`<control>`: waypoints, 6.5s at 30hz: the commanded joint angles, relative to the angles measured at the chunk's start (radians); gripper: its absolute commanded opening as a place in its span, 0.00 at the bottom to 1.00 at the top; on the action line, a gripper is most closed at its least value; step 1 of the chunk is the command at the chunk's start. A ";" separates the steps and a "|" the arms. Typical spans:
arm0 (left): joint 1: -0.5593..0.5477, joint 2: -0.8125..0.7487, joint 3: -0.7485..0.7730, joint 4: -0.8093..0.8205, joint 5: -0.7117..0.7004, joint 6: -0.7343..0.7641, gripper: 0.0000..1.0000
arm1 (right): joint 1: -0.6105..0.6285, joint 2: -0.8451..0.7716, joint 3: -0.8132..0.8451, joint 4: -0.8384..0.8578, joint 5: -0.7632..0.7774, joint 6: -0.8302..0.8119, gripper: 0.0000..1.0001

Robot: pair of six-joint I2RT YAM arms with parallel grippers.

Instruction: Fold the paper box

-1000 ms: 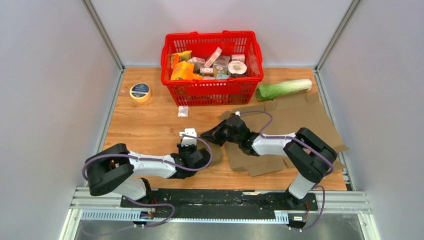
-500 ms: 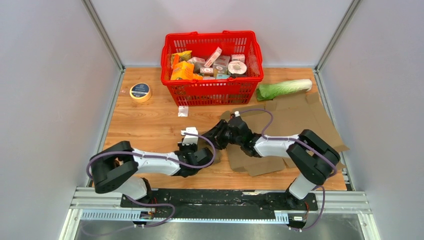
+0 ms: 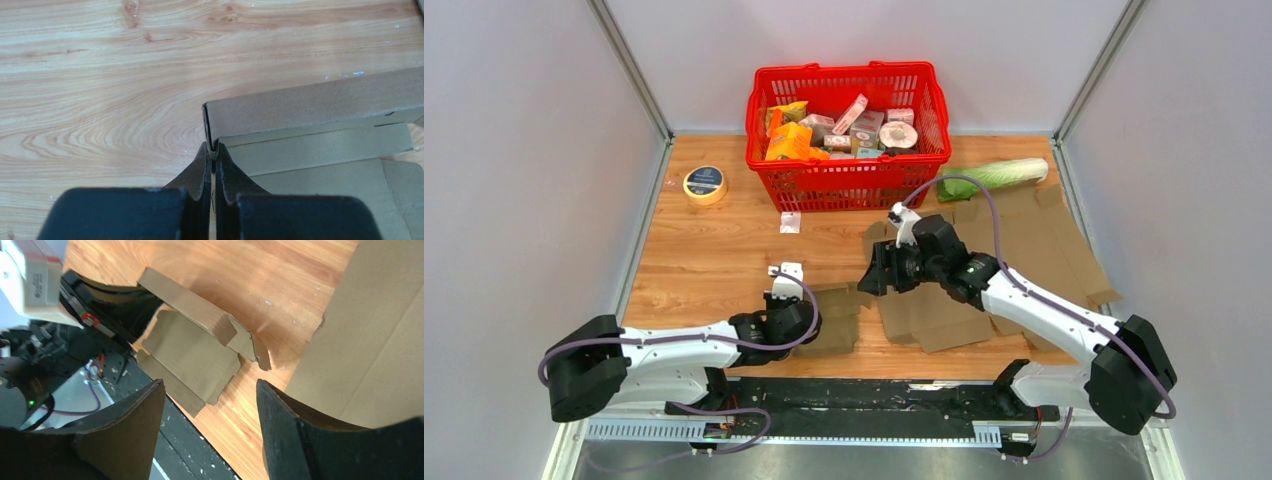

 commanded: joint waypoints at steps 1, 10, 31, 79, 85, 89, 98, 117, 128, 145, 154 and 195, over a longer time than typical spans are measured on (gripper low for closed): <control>0.001 -0.040 -0.007 -0.070 -0.010 0.010 0.00 | 0.102 0.045 0.139 -0.171 0.160 -0.133 0.68; -0.001 -0.104 0.026 -0.160 -0.056 -0.021 0.00 | 0.199 0.243 0.322 -0.187 0.315 0.097 0.49; -0.001 -0.173 0.041 -0.153 -0.042 -0.015 0.00 | 0.137 0.394 0.207 0.293 0.029 0.549 0.33; -0.001 -0.203 0.027 -0.176 -0.097 -0.107 0.00 | 0.163 0.067 -0.045 0.024 0.190 0.010 0.69; 0.001 -0.199 -0.019 -0.108 -0.152 -0.115 0.00 | 0.287 0.177 0.020 0.110 0.458 -0.018 0.00; 0.001 -0.181 -0.031 -0.086 -0.163 -0.142 0.00 | 0.294 0.287 0.038 0.170 0.610 -0.010 0.00; 0.001 -0.138 -0.040 -0.066 -0.158 -0.199 0.00 | 0.308 0.380 -0.038 0.443 0.665 -0.033 0.00; -0.001 -0.135 -0.034 -0.118 -0.140 -0.251 0.00 | 0.365 0.429 -0.034 0.374 0.869 0.042 0.00; -0.001 -0.160 -0.046 -0.124 -0.135 -0.247 0.00 | 0.366 0.444 -0.083 0.511 0.767 0.031 0.00; 0.001 -0.152 -0.037 -0.109 -0.123 -0.228 0.00 | 0.383 0.501 0.035 0.535 0.649 -0.015 0.00; -0.002 -0.108 -0.050 -0.064 -0.109 -0.239 0.00 | 0.383 0.582 0.014 0.550 0.601 0.070 0.00; -0.008 -0.228 -0.112 -0.103 -0.111 -0.219 0.00 | 0.104 0.093 0.049 -0.100 0.403 -0.214 0.48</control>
